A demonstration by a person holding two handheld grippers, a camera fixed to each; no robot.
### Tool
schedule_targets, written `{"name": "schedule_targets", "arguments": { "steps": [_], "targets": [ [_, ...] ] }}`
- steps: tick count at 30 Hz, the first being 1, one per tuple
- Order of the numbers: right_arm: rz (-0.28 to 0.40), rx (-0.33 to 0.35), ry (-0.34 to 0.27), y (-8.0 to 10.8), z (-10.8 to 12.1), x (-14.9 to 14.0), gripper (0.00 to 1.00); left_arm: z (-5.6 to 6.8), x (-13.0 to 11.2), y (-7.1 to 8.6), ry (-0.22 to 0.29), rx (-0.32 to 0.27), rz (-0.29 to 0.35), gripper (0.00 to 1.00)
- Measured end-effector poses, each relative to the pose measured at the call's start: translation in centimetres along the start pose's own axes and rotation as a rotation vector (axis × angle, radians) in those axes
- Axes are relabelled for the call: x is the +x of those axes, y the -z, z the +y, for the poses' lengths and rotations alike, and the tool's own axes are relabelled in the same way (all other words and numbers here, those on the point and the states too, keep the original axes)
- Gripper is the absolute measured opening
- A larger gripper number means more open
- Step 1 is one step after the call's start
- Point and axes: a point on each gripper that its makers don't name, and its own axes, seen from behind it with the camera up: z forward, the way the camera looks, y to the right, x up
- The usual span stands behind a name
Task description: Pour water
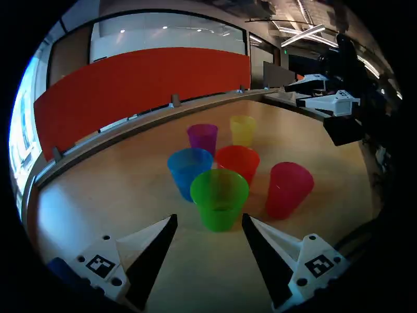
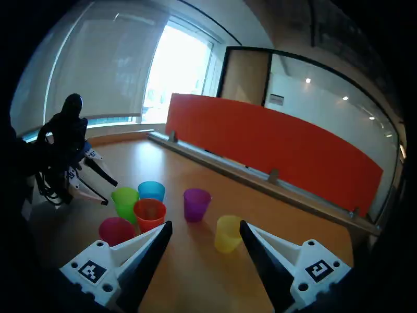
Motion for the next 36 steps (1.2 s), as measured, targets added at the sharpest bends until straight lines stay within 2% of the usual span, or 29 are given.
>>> {"name": "schedule_targets", "arguments": {
  "steps": [11, 23, 29, 36],
  "targets": [
    [-0.010, 0.024, 0.007, -1.5, -0.4, -0.1, 1.00, 0.7, -0.5, -1.9, -0.019, -0.045, -0.032, 0.92],
    [-0.021, 0.049, 0.030, -2.4, -1.1, -0.5, 1.00, 1.0, 0.1, -3.8, -0.024, -0.055, -0.021, 0.92],
    [-0.027, 0.059, 0.027, -2.8, -1.5, -0.9, 1.00, 1.0, 0.5, -4.4, -0.007, -0.060, -0.009, 0.92],
    [-0.031, 0.066, 0.026, -3.2, -1.7, -0.9, 1.00, 1.0, 0.7, -4.8, -0.011, -0.066, -0.012, 0.92]
  ]
}}
